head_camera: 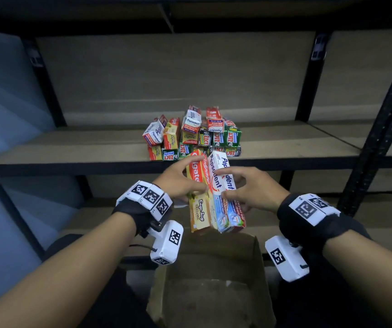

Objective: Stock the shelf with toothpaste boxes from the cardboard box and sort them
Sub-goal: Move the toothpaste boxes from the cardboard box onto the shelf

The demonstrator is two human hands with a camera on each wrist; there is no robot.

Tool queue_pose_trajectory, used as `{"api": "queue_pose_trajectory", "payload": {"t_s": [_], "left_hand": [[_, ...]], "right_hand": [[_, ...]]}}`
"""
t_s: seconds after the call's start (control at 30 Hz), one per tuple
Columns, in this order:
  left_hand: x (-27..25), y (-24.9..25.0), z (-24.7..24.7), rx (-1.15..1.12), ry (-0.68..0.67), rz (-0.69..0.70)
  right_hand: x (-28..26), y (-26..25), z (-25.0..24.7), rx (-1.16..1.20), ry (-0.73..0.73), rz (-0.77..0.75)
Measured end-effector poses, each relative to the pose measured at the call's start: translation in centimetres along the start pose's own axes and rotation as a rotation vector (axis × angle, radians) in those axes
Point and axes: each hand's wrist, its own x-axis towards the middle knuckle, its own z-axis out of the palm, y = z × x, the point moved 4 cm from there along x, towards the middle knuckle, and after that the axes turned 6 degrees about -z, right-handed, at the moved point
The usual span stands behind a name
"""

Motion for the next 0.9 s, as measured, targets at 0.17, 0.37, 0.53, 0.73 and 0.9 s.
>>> {"api": "queue_pose_trajectory", "payload": {"t_s": [0.17,0.37,0.53,0.73,0.9], "left_hand": [[-1.9,4.3,-2.6,0.043,0.036,0.057],[-3.1,9.4,-6.7,0.035,0.082,0.105],[-2.3,13.3,-10.5,0.038,0.098,0.115],[1.0,15.5,-14.4,-0.004,0.144,0.024],[4.6,16.0,-17.7,0.135,0.221,-0.033]], "right_hand": [[0.2,-5.2,-2.9,-0.008,-0.013,-0.058],[1.7,-11.0,-5.4,0.008,0.005,-0.129],[5.0,-15.0,-7.3,-0.045,0.002,-0.159],[11.6,-18.0,-8.0,-0.104,-0.024,-0.137],[17.0,-18.6,-7.4,-0.044,-0.048,-0.056]]}}
